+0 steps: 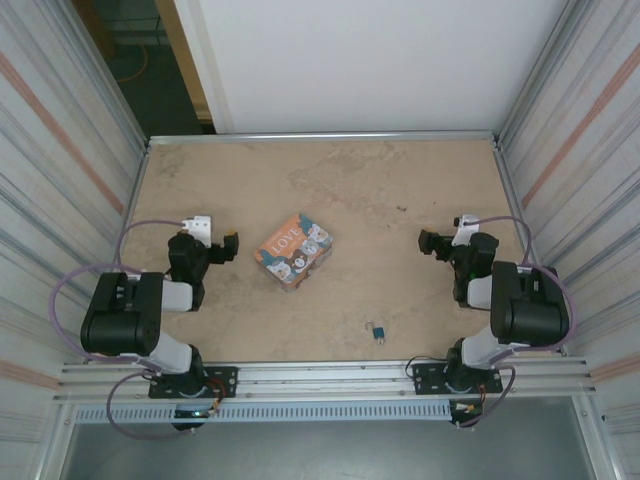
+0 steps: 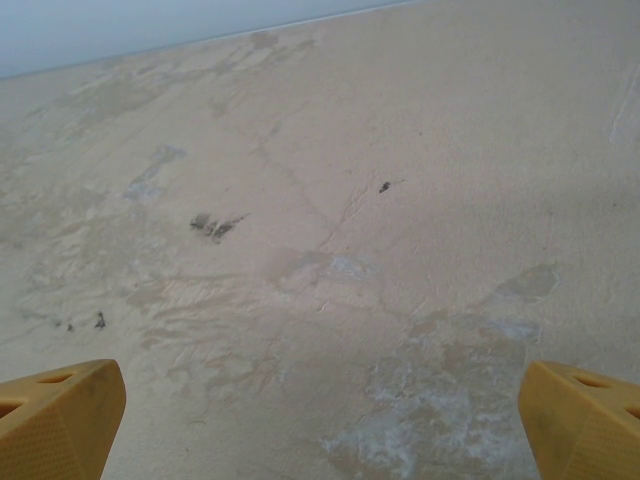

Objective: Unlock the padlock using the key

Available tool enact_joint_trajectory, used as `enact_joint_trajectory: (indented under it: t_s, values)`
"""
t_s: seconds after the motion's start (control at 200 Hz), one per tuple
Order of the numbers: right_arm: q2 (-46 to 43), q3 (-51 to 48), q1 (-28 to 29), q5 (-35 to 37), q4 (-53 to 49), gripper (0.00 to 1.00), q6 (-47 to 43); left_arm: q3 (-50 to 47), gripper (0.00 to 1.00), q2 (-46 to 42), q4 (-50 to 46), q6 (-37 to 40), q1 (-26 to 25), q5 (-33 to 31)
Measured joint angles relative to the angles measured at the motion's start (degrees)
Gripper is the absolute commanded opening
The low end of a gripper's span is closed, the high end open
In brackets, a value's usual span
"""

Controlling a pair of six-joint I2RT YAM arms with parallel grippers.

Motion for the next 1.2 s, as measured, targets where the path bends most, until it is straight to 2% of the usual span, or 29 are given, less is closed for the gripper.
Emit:
enact_joint_trajectory:
  t_s: [0.23, 0.381, 0.671, 1.197]
  values:
    - [0.07, 4.72, 1.9, 0.85, -4.02, 0.99, -0.24, 5.77, 0.99, 0.35, -4.92, 0.2, 0.52, 1.49]
    - [0.07, 6.25, 4.59, 6.25, -6.8, 0.99, -0.28, 5.77, 0.99, 0.35, -6.84, 0.2, 0.52, 2.05]
    - [0.07, 6.36, 5.46, 12.07, -8.92, 0.99, -0.28, 5.77, 0.99, 0.35, -7.76, 0.2, 0.52, 2.14]
    - [0.07, 6.36, 5.6, 12.79, -9.09, 0.99, -0.26, 5.77, 0.99, 0.35, -7.76, 0.2, 0.52, 2.27]
